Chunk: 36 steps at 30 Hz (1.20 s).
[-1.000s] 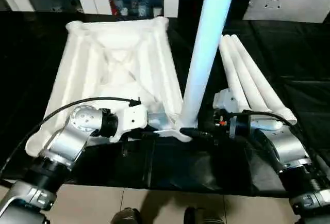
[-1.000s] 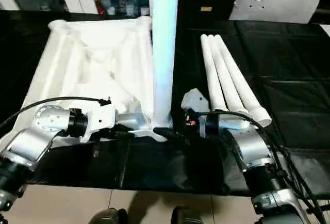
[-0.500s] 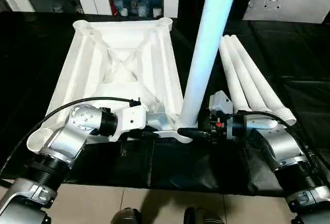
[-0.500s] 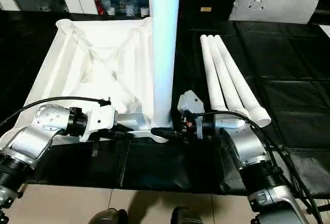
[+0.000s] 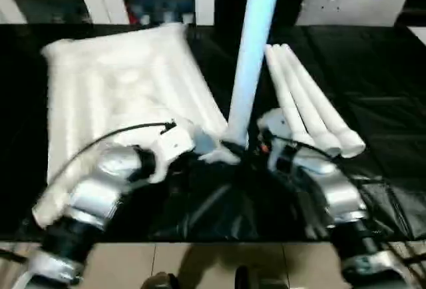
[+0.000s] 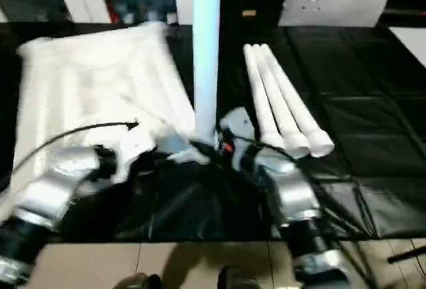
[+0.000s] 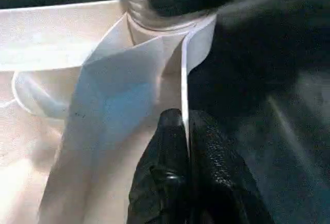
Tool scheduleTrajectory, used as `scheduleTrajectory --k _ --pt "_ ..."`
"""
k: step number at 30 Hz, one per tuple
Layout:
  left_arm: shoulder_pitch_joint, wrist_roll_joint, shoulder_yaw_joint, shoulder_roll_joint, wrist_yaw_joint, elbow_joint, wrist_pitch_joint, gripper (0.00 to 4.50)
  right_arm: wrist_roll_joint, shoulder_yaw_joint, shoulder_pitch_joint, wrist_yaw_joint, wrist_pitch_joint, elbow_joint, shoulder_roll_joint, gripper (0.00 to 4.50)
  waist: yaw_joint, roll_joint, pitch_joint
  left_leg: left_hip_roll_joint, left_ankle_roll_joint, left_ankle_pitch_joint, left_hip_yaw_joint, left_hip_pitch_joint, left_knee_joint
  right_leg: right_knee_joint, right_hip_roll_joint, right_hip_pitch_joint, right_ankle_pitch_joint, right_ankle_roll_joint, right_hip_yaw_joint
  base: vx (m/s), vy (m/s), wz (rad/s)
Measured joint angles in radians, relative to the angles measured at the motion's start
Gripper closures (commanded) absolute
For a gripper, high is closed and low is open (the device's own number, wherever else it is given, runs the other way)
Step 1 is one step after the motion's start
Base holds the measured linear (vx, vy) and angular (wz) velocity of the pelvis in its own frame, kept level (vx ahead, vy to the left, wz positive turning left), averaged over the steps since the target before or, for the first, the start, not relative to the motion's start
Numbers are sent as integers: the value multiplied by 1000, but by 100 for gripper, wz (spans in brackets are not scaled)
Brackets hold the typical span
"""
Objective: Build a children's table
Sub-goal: Rotate leg to tighten
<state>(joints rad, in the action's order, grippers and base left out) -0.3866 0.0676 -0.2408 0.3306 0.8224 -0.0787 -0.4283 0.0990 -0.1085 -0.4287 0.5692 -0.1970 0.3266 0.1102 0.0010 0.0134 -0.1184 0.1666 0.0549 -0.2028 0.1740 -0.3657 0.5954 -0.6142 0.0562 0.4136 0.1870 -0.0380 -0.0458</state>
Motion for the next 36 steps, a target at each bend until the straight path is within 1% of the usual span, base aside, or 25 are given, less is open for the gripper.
scheduleTrajectory --k 2,5,7,8,9,11,12,15,19,21,23,26,27,29,31,33,36 --pt "0 14 2 -36 -55 20 -48 450 -20 12 -7 -82 -12 1 -38 184 4 0 0 0 0 0 0 -1 -2 0 0 1 0 0 0 0 0 0" --pt "1 47 1 -121 -148 50 -129 450 -33 46 -18 -198 -29 8 -94 184 7 0 0 0 -1 1 0 -2 -4 4 0 2 0 1 -1 0 0 0" --pt "4 63 -18 -149 -189 76 -163 450 -34 59 -25 -237 -31 10 -109 184 6 0 0 -1 -8 2 0 -3 -4 5 0 4 0 1 0 0 0 0" --pt "6 67 -23 -151 -197 83 -165 450 -34 61 -25 -240 -30 10 -111 184 7 0 0 -1 -9 1 0 -3 -4 5 0 4 1 1 -1 0 0 0" --pt "7 67 -24 -150 -197 84 -165 450 -34 61 -25 -240 -29 10 -112 128 7 0 0 -1 -9 1 0 -3 -4 6 0 5 1 1 -1 0 0 0" --pt "7 66 -28 -139 -194 88 -165 450 -27 64 -24 -239 -30 8 -116 128 6 0 0 -1 -10 1 0 -3 -4 6 0 5 1 1 -1 0 0 0" --pt "7 66 -31 -126 -189 91 -165 450 -16 65 -21 -238 -30 6 -127 107 6 0 0 -1 -9 1 0 -3 -4 5 0 4 1 1 -1 0 0 0" --pt "7 61 -32 -100 -166 95 -152 450 -14 63 -7 -211 -24 -8 -121 83 4 0 0 0 -9 1 0 -3 -4 5 0 5 1 1 -1 0 0 0" --pt "7 45 -36 -57 -125 94 -127 450 -4 44 13 -131 -14 -11 -71 43 5 0 0 0 -9 1 0 -3 -4 5 0 6 1 1 -1 0 0 0" --pt "7 32 -37 -21 -86 82 -85 450 21 39 17 -59 -6 -12 -22 31 6 0 0 0 -9 1 0 -4 -4 5 0 6 1 1 -2 0 0 0" --pt "7 19 -36 6 -49 70 -49 450 38 44 27 8 4 -19 28 8 9 0 0 0 -9 1 0 -4 -4 5 0 6 1 1 -2 0 0 0" --pt "7 -15 -34 66 42 33 40 450 66 31 35 152 14 -52 112 8 16 0 0 0 -9 1 0 -3 -3 5 0 5 1 1 -2 0 0 0" --pt "7 -29 -35 89 81 16 84 450 72 32 32 204 16 -54 150 8 21 0 0 0 -9 1 0 -3 -3 5 0 5 1 1 -2 0 0 0" --pt "3 -37 -36 111 121 -7 130 450 84 27 30 260 27 -58 176 8 28 0 0 0 -9 1 -1 -3 -3 4 0 5 0 1 -2 0 0 0" --pt "-4 -49 -43 137 175 -32 184 450 91 11 23 326 35 -55 204 8 34 0 0 0 -9 1 0 -3 -2 4 0 5 0 1 -2 0 0 0" --pt "-13 -64 -46 158 226 -67 239 450 92 -12 1 393 43 -45 244 8 36 0 0 0 -10 2 0 -3 -2 4 0 4 0 0 -2 0 0 0" --pt "-31 -74 -53 170 276 -101 277 450 91 -29 -19 452 55 -36 265 8 38 0 0 0 -10 2 0 -3 -2 4 0 4 0 0 -2 0 0 0"
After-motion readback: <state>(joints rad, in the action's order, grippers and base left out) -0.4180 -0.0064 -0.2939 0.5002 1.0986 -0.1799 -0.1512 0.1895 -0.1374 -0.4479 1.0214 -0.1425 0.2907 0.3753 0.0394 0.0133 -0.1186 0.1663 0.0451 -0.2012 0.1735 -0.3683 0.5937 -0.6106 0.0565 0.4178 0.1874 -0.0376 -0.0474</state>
